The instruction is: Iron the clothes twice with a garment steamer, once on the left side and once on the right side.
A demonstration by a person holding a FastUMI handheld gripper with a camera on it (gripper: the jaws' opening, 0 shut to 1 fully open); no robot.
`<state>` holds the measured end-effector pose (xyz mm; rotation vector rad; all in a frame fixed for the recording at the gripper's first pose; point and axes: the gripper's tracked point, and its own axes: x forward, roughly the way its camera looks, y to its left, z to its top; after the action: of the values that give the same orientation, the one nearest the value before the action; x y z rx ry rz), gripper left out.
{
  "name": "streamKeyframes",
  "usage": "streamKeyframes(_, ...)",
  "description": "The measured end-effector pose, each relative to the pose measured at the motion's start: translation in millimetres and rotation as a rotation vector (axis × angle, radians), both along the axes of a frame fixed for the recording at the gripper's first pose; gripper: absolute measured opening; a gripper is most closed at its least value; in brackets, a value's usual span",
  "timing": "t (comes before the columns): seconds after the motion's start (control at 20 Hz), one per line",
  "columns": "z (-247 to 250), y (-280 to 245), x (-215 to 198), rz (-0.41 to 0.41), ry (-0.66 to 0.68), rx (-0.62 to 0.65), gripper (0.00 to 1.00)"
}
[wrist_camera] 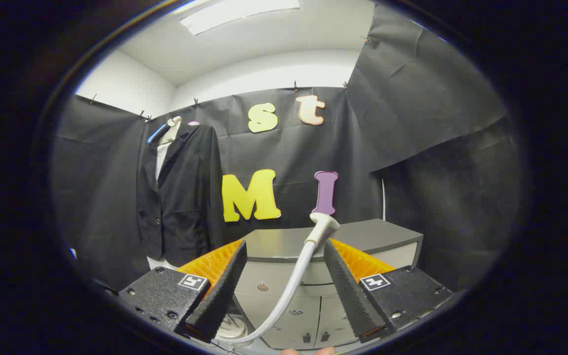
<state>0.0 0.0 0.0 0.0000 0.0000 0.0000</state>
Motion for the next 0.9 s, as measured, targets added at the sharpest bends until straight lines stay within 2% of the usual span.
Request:
streamKeyframes(0.2,-4,8,8,0.025,0.021,-0.019,0.98)
streamKeyframes(0.5,-35,-11,1,-0.031,0.070,-0.019,0.98)
streamKeyframes(0.7,-43,-26,-16,-0.097,0.090,-0.029,0.98)
streamKeyframes(0.9,-48,-25,-28,-0.104,0.106,-0.012,0.98)
